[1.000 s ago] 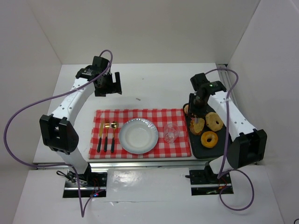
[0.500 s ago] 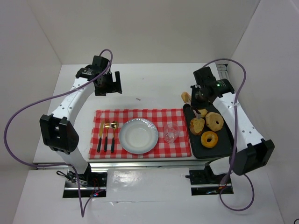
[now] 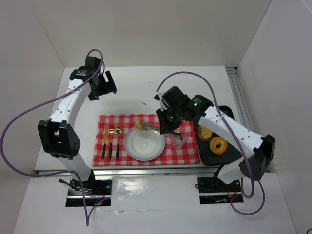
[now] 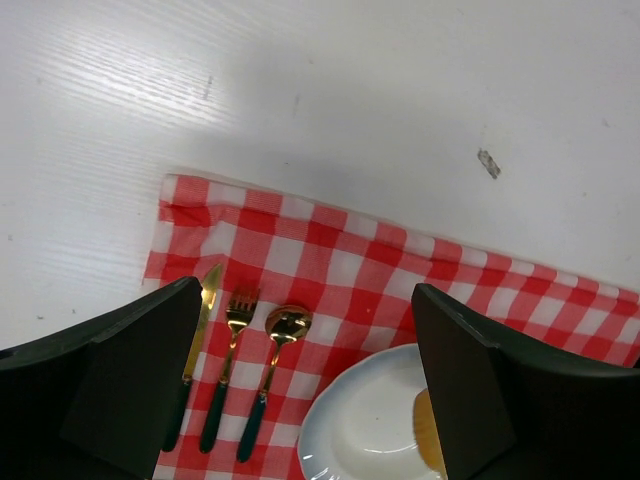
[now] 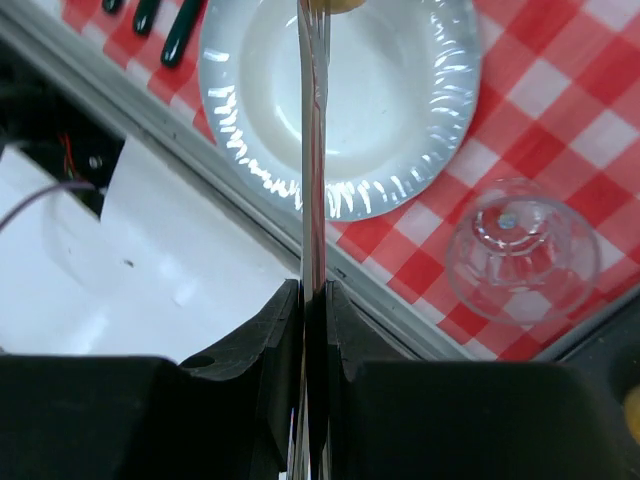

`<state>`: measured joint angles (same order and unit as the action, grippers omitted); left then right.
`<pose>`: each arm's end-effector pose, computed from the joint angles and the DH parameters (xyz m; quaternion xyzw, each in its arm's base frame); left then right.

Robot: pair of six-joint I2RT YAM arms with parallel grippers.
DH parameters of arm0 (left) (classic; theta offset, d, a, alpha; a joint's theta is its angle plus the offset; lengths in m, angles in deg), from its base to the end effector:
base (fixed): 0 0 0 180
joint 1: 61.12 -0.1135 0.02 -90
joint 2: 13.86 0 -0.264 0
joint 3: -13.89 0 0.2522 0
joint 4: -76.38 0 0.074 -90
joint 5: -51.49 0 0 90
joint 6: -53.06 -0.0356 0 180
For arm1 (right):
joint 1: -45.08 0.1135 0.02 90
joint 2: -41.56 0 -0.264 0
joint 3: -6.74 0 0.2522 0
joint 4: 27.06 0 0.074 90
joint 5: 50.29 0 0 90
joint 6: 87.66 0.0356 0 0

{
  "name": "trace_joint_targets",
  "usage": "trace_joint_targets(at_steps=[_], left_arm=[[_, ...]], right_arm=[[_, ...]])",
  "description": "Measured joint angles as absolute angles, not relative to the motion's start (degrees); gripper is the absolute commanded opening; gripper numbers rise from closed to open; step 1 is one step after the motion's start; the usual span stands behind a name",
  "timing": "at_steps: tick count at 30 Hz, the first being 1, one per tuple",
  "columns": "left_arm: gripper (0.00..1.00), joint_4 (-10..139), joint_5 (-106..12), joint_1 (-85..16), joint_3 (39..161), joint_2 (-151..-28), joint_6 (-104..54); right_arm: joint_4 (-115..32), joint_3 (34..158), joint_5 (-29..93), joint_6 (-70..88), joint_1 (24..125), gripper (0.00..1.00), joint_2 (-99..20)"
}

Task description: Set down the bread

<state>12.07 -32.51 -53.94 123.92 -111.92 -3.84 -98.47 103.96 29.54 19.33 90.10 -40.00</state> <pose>0.3681 -0.0426 0.3406 -0.2284 0.9173 -0.0645 0.3197 0.1973 0.2064 0.3526 -0.2558 0.9172 0.2237 0.2078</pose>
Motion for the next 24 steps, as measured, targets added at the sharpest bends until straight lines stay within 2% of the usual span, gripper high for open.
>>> trace_joint_targets(at_steps=[6, 10, 11, 13, 18, 24], left_arm=[[1.0, 11.9, -31.2, -55.8, 123.9, -111.9, -3.5], [1.0, 11.8, -31.4, -55.8, 123.9, -111.7, -3.5], [1.0, 11.8, -31.4, -55.8, 123.9, -111.7, -3.5], [1.0, 11.8, -31.8, -55.8, 123.9, -111.6, -3.5], [1.0, 11.9, -32.7, -55.8, 123.9, -111.5, -3.5], [1.0, 12.1, -33.6, -55.8, 123.9, -111.5, -3.5]], right_arm=[[-98.9, 103.3, 26.5, 17.5, 93.9, 0.14, -44.2], [-99.3, 103.3, 25.6, 16.6, 96.4, 0.26, -47.0], [-99.4, 103.3, 25.5, 16.3, 96.8, 0.34, -47.4], [-99.5, 103.2, 25.5, 16.1, 97.3, 0.41, -47.7], [-99.6, 103.3, 25.6, 15.7, 97.2, 0.53, -47.7], [-101.2, 104.2, 25.9, 15.4, 96.2, 0.54, -47.7]])
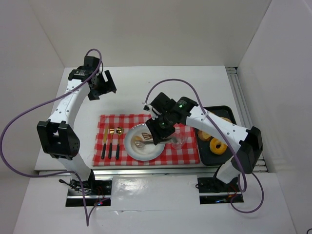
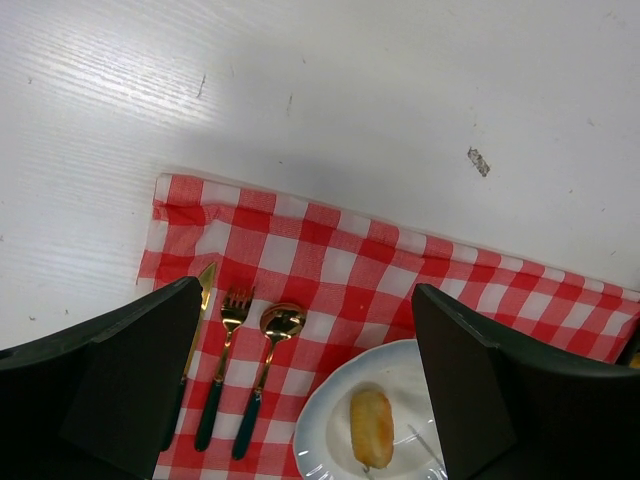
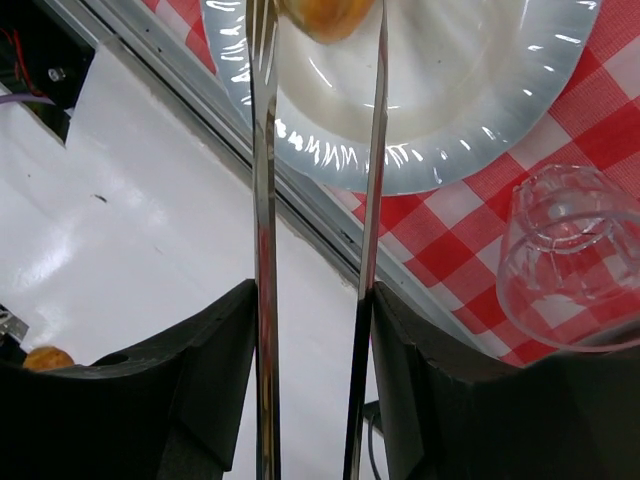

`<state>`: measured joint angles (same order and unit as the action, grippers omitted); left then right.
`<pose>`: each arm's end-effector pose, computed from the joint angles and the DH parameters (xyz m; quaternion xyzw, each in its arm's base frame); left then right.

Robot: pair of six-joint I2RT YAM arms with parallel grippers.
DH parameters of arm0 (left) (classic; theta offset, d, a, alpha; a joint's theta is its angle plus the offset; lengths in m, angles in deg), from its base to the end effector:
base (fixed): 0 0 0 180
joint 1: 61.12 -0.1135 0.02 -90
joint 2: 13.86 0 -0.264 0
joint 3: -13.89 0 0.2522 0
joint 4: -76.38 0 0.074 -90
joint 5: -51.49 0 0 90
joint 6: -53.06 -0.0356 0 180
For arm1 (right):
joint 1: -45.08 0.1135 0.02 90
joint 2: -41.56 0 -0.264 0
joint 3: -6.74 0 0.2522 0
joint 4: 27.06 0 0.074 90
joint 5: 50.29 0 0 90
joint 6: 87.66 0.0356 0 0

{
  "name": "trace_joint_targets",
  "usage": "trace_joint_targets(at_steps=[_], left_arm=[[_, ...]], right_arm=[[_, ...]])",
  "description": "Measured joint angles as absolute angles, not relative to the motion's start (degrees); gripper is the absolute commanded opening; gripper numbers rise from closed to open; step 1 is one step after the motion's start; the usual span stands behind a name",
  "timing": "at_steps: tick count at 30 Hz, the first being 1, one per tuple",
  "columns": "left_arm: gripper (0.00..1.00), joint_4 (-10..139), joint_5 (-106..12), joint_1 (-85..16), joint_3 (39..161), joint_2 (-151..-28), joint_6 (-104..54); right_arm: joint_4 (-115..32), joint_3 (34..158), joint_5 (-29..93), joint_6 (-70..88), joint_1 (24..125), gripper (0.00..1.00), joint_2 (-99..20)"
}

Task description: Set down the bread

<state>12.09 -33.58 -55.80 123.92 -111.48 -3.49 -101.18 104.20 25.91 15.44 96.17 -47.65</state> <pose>0.3676 -0.0312 0.3432 -0.2431 0.9126 -0.0699 0.3213 0.1883 0.2468 0.3146 -0.3397 0.9098 0.2098 0.1134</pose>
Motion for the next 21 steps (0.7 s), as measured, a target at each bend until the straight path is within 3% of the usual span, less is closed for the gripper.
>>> trace_joint_targets(at_steps=[10, 21], left_arm=[[1.0, 12.1, -34.2, -55.8, 123.9, -111.5, -3.5], [1.0, 12.8, -34.5, -55.8, 123.9, -111.5, -3.6]], right_arm=[[-104.2, 106.8, 27.9, 15.2, 88.2, 0.53, -43.7], [-104.7, 106.7, 44.0, 23.8, 76.6, 0.55, -34.9]])
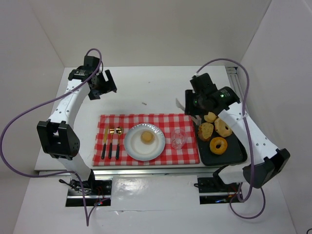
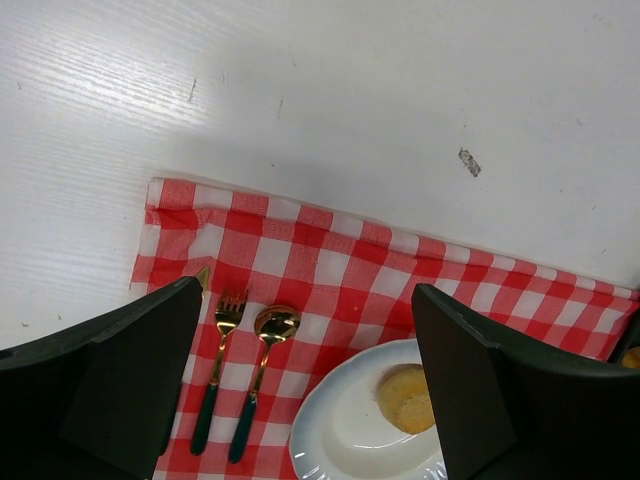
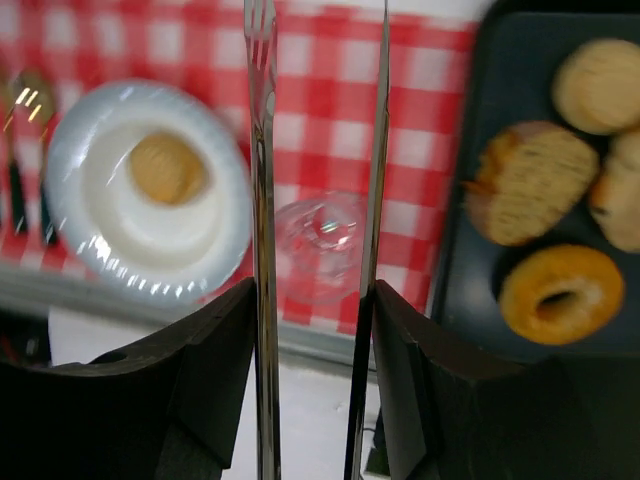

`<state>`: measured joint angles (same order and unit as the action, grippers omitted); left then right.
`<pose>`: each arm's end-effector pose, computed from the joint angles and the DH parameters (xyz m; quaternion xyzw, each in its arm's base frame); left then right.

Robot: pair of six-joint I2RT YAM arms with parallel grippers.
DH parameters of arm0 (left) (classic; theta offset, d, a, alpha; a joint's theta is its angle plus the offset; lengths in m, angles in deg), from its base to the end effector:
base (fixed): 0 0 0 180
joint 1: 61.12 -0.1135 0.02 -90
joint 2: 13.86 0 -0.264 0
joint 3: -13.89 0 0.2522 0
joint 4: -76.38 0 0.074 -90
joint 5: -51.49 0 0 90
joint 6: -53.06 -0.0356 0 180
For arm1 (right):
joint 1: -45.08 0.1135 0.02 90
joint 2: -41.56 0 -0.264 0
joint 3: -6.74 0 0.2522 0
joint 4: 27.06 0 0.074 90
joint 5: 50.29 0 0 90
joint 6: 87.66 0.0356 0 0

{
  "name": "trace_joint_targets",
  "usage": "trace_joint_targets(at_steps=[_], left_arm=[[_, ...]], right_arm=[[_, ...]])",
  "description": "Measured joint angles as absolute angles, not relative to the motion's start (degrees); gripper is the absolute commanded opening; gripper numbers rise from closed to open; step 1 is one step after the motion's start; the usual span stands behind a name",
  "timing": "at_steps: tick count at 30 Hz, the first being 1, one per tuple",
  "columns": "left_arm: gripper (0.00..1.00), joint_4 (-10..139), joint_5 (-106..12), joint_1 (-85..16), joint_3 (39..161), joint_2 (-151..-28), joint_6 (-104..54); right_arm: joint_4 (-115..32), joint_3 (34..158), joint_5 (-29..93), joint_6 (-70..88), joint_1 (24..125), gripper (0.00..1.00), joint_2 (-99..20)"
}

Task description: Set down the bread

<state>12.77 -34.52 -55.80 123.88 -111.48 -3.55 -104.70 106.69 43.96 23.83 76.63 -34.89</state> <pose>0.3686 -0.0318 0.3438 -0.2398 0.9118 -0.0789 0.3238 0.2175 0.1304 0.3820 -0.0720 0.9481 0.1058 0.2910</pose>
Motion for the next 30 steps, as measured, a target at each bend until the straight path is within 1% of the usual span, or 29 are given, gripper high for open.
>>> trace_joint_targets(at_steps=[1, 4, 8, 14, 22, 25, 30], left_arm=[[1.0, 12.8, -34.6, -55.8, 123.9, -111.5, -3.5], [1.0, 13.0, -34.9, -55.8, 123.8, -111.5, -3.6], [1.0, 13.2, -35.5, -55.8, 123.5, -111.5, -3.5], [1.0, 13.3, -36.1, -55.8, 123.5, -111.5, -3.6], [1.0, 13.3, -36.1, -55.8, 123.5, -111.5, -3.6], [1.0, 13.3, -36.2, -55.8, 123.5, -111.5, -3.6], [1.0, 13.3, -36.3, -55.8, 123.5, -112.1, -3.7]], right_arm=[[-105.2, 106.7, 46.7, 25.8, 75.0, 0.55, -34.8], [-107.6, 105.6, 54.4, 31.6, 69.6, 0.6, -34.5], [-110.3, 101.4, 59.4, 35.7, 63.1, 0.6, -32.7], [-110.1, 96.6, 58.3, 35.8, 58.1, 0.6, -31.3], [-107.7, 95.7, 54.0, 32.2, 57.8, 0.6, -31.9], [-107.0, 94.7, 53.2, 30.8, 57.8, 0.56, -32.7], [-104.8, 93.2, 52.2, 28.6, 57.8, 0.56, -35.7]])
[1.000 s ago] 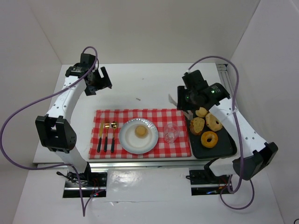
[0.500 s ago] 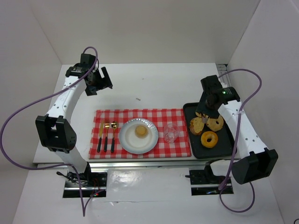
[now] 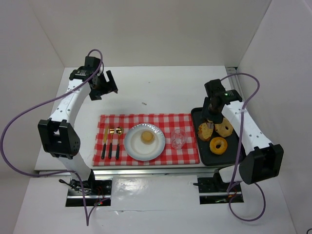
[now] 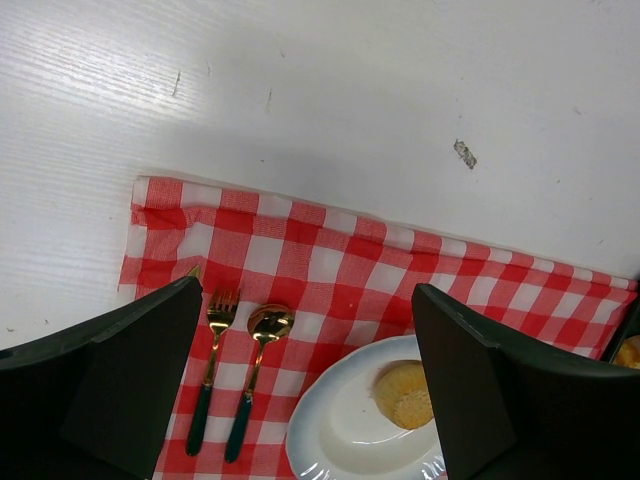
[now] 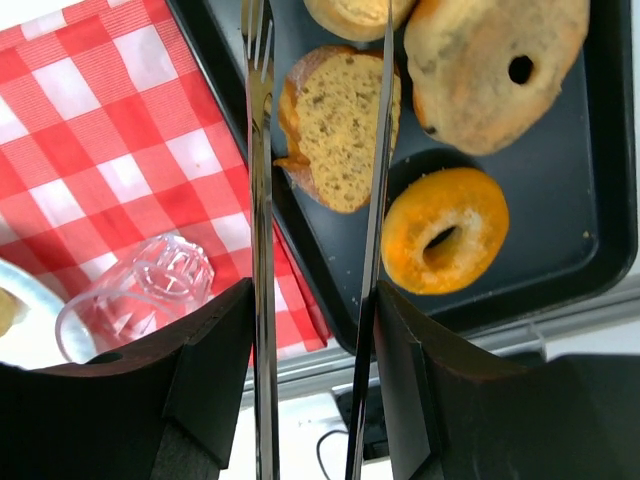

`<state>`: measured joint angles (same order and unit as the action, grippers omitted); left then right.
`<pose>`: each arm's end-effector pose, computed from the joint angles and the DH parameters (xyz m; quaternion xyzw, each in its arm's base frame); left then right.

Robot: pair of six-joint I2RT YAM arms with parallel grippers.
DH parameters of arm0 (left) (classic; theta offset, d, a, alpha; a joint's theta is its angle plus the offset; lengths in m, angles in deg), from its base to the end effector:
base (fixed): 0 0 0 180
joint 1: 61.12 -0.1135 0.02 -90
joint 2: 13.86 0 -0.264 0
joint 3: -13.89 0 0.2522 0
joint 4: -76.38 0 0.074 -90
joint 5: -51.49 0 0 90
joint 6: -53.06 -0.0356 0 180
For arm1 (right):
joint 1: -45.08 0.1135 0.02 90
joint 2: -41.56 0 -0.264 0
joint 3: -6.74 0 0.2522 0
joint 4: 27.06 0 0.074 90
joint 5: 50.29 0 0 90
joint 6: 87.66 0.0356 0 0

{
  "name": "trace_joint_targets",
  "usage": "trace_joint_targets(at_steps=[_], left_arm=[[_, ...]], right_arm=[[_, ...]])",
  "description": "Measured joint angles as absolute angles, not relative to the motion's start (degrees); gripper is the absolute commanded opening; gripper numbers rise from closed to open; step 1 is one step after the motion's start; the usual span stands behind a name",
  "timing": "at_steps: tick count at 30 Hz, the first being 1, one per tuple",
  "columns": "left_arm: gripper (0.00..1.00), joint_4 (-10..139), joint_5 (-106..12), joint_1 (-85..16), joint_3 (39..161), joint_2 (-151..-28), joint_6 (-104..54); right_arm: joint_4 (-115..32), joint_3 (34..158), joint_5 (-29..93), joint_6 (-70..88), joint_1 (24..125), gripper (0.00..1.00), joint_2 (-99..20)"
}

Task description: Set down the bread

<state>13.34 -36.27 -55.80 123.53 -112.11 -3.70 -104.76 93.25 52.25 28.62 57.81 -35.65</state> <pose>0.3716 -0.0332 0.3386 -0.2340 0.9149 -0.0910 0.3161 0.2460 0.0477 0.3106 0.1355 0.9672 -0.0389 0.2114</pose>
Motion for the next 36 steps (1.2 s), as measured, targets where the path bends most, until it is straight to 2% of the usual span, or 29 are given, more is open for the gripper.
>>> trace_joint_targets(at_steps=[4, 9, 11, 14, 17, 20, 27, 36], left_arm=[[1.0, 13.3, -36.3, -55.8, 123.5, -112.5, -3.7], [1.0, 13.3, -36.3, -55.8, 123.5, -112.5, -3.7], [1.0, 13.3, -36.3, -55.8, 123.5, -112.5, -3.7], [1.0, 13.3, -36.3, -55.8, 123.5, -112.5, -3.7], [1.0, 13.4, -36.3, -55.8, 123.4, -112.5, -3.7], [1.0, 13.3, -36.3, -55.8, 123.1, -112.5, -3.7], [1.0, 13.3, -36.3, -55.8, 123.1, -112.5, -3.7], [1.0, 13.4, -36.3, -55.8, 123.1, -112.5, -3.7]], right_arm=[[-102.6, 92.1, 52.0, 27.1, 57.8, 0.56, -37.2], [-102.0, 91.2, 52.2, 25.8, 57.8, 0.41, -38.2], [-101.9, 91.2, 52.6, 25.5, 57.8, 0.39, -38.7], [-101.9, 91.2, 53.0, 25.3, 57.8, 0.31, -39.0], [-102.1, 91.3, 53.8, 25.2, 57.8, 0.16, -39.0], [-102.9, 92.4, 54.3, 25.2, 57.8, 0.06, -39.0], [-104.1, 98.6, 54.3, 24.7, 57.8, 0.04, -38.3], [-108.2, 99.4, 53.7, 24.1, 57.8, 0.0, -35.5]])
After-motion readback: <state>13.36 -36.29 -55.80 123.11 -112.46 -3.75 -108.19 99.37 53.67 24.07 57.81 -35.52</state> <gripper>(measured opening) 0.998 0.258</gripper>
